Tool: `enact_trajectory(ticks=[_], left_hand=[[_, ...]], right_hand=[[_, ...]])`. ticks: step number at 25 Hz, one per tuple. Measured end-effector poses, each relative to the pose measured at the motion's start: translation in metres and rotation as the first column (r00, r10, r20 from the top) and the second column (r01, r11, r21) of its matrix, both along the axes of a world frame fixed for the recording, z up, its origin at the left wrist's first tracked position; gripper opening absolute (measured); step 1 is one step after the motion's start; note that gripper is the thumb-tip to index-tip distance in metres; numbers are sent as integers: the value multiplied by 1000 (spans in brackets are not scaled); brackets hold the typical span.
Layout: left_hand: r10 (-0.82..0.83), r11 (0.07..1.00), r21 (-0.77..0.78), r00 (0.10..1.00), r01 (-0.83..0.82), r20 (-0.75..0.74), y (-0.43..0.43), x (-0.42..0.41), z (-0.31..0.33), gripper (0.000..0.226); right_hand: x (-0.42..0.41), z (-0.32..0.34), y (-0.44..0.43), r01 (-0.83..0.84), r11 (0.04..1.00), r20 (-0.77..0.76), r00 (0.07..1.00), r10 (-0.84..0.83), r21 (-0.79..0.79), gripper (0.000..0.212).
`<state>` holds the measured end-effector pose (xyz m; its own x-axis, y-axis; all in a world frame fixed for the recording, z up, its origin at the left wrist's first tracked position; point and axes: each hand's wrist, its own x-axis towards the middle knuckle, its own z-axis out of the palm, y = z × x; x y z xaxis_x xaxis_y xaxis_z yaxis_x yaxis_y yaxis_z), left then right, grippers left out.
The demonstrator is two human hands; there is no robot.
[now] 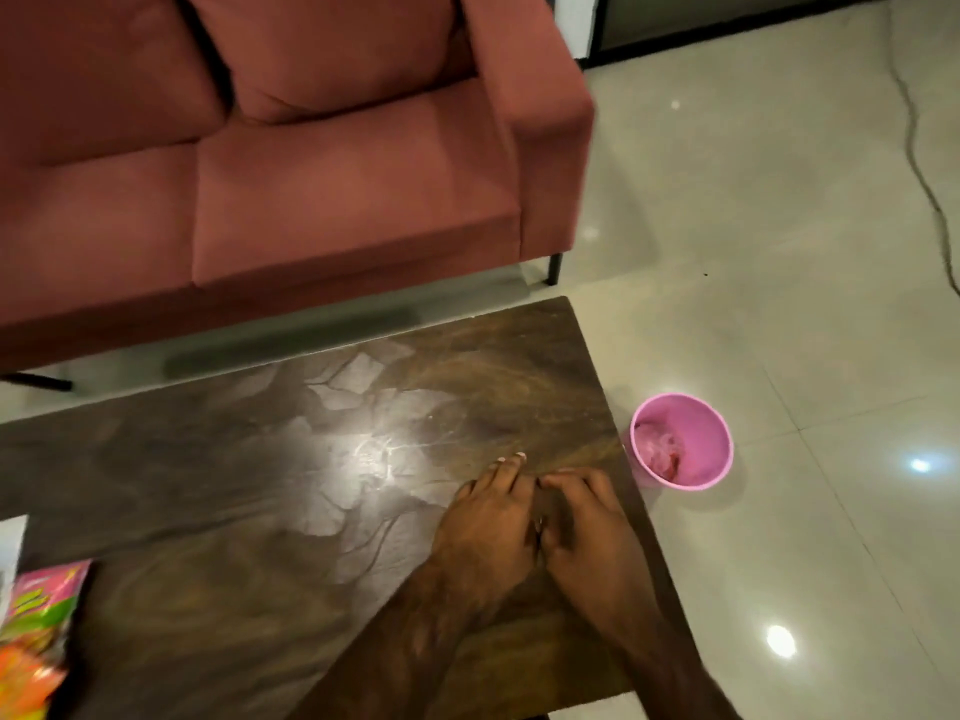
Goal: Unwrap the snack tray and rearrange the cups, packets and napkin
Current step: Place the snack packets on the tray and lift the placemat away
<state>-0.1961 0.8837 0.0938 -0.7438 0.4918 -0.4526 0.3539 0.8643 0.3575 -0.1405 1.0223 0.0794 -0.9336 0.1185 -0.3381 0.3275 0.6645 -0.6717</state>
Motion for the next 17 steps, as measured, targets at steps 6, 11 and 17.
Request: enact_trajectory(ticks=[6, 11, 17], left_hand=[[208, 978, 19, 977, -207, -53, -159, 26, 17, 67], [339, 938, 89, 940, -335, -43, -325, 64, 17, 67], [513, 856, 148, 852, -496, -109, -517, 104, 15, 82]], right_hand=[[-7, 23, -147, -259, 965, -32, 965, 260, 42, 50], [12, 25, -312, -389, 918, -26, 920, 392, 75, 51], [30, 20, -510, -497, 868, 0, 868, 497, -9, 43]])
